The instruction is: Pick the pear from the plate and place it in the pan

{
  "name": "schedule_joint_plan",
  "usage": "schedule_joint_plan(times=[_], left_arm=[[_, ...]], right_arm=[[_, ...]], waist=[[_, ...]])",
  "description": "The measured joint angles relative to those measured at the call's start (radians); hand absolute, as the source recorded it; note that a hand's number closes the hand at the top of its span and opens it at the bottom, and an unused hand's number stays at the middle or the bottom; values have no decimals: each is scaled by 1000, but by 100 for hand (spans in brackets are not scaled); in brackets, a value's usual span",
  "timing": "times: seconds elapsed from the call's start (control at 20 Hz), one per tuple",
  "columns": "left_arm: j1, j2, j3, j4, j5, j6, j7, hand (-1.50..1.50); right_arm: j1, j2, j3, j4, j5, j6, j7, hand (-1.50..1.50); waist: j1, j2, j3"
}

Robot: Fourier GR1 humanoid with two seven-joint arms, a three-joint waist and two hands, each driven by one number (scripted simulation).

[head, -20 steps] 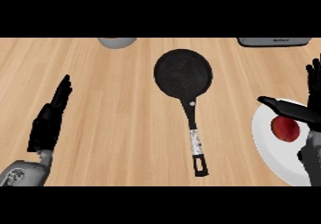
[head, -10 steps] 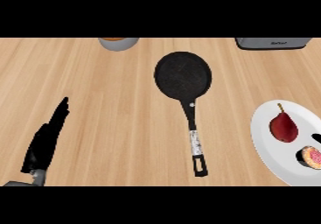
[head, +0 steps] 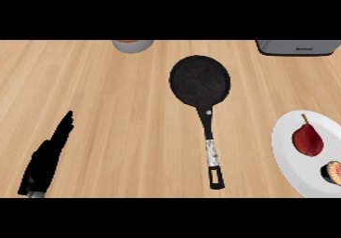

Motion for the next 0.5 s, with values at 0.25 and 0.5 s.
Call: schedule_joint_plan(times=[0.25, 0.5], left_arm=[[-6, -6, 5, -36, -11, -11, 34, 0], [-17, -17, 24, -11, -20, -31, 23, 0]], right_arm=[[-124, -59, 28, 17, -62, 132, 130, -150], [-275, -69, 76, 136, -85, 198, 195, -150]], waist=[[7, 2, 1], [13, 4, 2]])
